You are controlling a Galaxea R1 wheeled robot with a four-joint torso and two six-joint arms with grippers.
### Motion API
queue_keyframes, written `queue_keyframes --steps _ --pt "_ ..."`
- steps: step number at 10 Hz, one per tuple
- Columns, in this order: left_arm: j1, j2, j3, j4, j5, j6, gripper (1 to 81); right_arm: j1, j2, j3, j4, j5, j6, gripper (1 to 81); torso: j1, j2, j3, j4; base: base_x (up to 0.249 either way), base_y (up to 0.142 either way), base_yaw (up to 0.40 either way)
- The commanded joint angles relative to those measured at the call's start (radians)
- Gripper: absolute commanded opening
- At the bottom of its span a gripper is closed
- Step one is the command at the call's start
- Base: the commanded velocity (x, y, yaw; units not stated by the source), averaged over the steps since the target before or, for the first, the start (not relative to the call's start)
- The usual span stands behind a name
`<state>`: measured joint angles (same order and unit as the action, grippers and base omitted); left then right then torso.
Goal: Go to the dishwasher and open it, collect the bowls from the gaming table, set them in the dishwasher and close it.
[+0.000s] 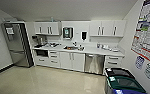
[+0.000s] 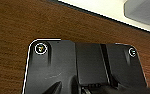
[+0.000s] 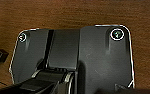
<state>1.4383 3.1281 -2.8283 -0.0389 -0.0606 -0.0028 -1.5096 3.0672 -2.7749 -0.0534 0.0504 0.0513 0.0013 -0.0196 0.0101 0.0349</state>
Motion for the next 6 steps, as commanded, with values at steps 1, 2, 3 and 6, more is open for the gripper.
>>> queue_keyframes --steps 1,2,3,6 --pt "-0.063 0.008 0.001 -0.006 0.042 0.003 81.1 0.062 0.004 0.003 -0.006 -0.052 -0.004 81.1 0.0 0.0 0.0 0.0 0.167 0.0 0.0" --pt "-0.063 0.008 0.001 -0.006 0.042 0.004 81.1 0.062 0.004 0.003 -0.005 -0.052 -0.004 81.1 0.0 0.0 0.0 0.0 0.167 0.0 0.0" --pt "-0.063 0.008 0.001 -0.006 0.042 0.003 81.1 0.062 0.004 0.003 -0.005 -0.05 -0.004 81.1 0.0 0.0 0.0 0.0 0.167 0.0 0.0" --pt "-0.063 0.006 0.001 -0.006 0.042 0.004 81.1 0.064 0.004 0.005 -0.005 -0.052 -0.004 81.1 0.0 0.0 0.0 0.0 0.167 0.0 0.0"
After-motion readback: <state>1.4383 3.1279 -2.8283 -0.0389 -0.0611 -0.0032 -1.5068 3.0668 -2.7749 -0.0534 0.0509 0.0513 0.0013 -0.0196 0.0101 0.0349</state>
